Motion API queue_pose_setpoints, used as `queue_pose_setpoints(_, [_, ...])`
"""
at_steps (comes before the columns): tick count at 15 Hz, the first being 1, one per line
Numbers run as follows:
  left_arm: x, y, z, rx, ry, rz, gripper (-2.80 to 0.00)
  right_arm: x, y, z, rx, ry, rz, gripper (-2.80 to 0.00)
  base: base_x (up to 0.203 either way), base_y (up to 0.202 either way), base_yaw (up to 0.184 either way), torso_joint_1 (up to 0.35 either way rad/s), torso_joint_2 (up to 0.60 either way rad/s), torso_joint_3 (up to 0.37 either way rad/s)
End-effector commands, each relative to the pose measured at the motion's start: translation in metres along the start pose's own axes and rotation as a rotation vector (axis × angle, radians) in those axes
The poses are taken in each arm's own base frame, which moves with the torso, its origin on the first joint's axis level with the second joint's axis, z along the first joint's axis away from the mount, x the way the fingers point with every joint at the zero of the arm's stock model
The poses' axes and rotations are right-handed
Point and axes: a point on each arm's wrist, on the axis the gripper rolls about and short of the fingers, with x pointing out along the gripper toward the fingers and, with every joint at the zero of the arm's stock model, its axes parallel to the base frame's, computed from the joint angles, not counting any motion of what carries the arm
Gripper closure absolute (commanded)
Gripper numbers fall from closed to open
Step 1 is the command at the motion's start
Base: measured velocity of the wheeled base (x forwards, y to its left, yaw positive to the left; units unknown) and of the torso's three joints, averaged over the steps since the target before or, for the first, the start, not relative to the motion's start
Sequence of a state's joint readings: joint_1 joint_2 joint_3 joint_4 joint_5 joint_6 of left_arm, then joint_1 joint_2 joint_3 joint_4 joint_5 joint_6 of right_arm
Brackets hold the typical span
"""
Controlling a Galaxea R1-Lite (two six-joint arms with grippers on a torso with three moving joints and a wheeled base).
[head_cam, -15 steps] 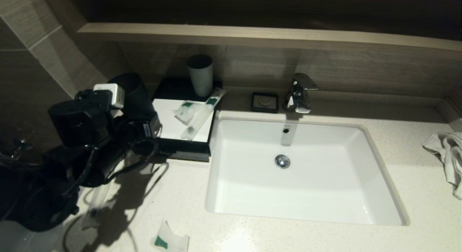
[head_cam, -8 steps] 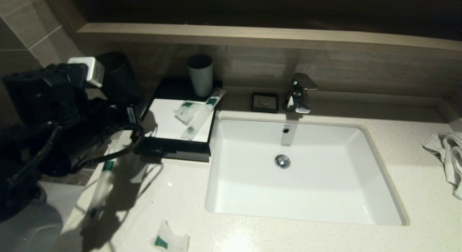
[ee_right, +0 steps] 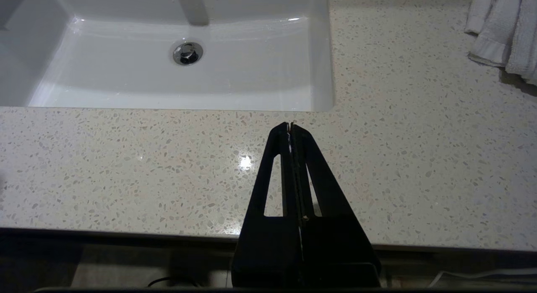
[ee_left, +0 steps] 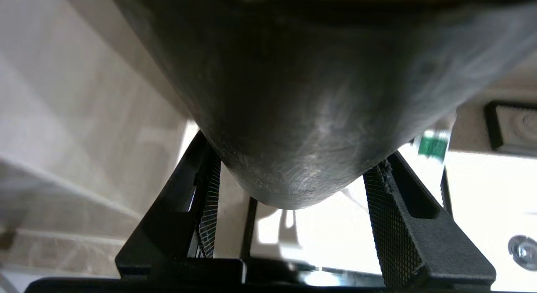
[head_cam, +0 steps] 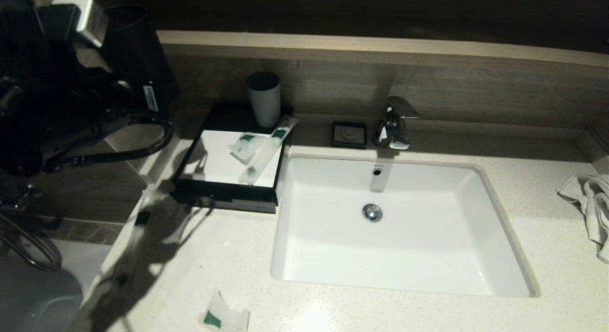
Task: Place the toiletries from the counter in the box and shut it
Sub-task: Place the cup on the storage box
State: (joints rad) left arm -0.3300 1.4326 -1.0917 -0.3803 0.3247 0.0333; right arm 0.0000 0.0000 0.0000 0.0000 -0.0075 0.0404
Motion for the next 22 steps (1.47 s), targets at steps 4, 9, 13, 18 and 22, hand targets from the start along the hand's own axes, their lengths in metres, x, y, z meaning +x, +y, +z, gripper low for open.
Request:
queue_pose_setpoints(4, [0.015, -0.004, 0.024, 0.006, -0.019, 0.004, 0.00, 0.000, 0.000, 0.000, 0.001, 0.000, 0.000, 0.00, 0.000, 0.000, 0.000, 0.000, 0.00, 0.000])
queue_pose_setpoints(9, [0.019, -0.005, 0.037, -0.008, -0.055, 0.012, 0.00, 0.000, 0.000, 0.000, 0.001, 0.000, 0.000, 0.00, 0.000, 0.000, 0.000, 0.000, 0.00, 0.000])
queue_pose_setpoints(13, [0.018, -0.004, 0.043, -0.010, -0.067, 0.013, 0.00, 0.000, 0.000, 0.000, 0.001, 0.000, 0.000, 0.00, 0.000, 0.000, 0.000, 0.000, 0.00, 0.000])
queue_pose_setpoints(18, [0.007, -0.006, 0.050, -0.019, -0.083, -0.005, 0.00, 0.000, 0.000, 0.000, 0.001, 0.000, -0.002, 0.00, 0.000, 0.000, 0.000, 0.000, 0.00, 0.000])
queue_pose_setpoints(22, [0.003, -0.010, 0.043, -0.011, -0.047, -0.026, 0.00, 0.000, 0.000, 0.000, -0.001, 0.000, 0.000, 0.00, 0.000, 0.000, 0.000, 0.000, 0.00, 0.000])
